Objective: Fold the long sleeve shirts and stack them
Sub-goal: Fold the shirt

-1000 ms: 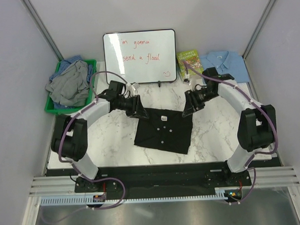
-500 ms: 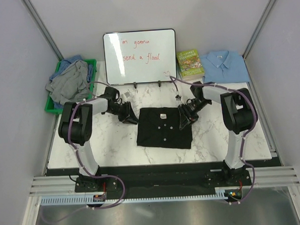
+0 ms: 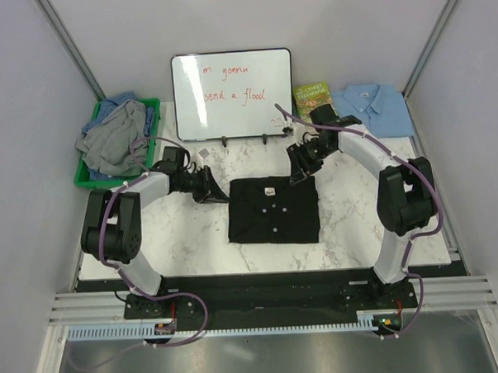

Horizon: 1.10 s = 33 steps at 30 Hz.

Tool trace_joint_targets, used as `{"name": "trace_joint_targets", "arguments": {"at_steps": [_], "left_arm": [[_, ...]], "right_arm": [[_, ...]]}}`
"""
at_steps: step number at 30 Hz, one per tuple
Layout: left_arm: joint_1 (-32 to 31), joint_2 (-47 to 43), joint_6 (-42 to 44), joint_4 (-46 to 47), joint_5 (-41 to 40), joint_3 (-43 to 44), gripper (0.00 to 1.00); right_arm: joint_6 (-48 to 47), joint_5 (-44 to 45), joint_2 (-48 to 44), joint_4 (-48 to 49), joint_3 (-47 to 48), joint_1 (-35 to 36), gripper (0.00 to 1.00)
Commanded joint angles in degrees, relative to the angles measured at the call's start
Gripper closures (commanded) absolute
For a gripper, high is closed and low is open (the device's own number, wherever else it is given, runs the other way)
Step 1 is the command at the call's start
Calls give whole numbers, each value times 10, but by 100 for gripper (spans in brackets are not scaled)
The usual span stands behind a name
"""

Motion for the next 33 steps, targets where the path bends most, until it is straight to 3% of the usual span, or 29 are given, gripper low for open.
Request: {"name": "trace_joint_targets", "arguments": {"at_steps": [1, 4, 8, 14, 20, 27, 33], "left_arm": [[6, 30, -17, 35, 22, 8, 84], [6, 39, -5, 23, -2, 16, 82], [6, 46, -11, 22, -23, 5, 88], [5, 65, -8, 38, -18, -1, 98], [4, 81, -23, 65, -13, -3, 98], [4, 96, -49, 99, 21, -6, 72], [3, 105, -66, 127, 37, -17, 66]], "right_arm": [[82, 32, -9, 41, -8, -10, 52], [118, -27, -25, 51, -64, -53, 49], [97, -60, -56, 55, -80, -51, 49], [101, -44, -44, 102, -26, 42, 61], [191, 4, 13, 153, 26, 126, 60], [158, 67, 63, 155, 13, 154, 62], [158, 64, 89, 161, 0, 151, 63]]}}
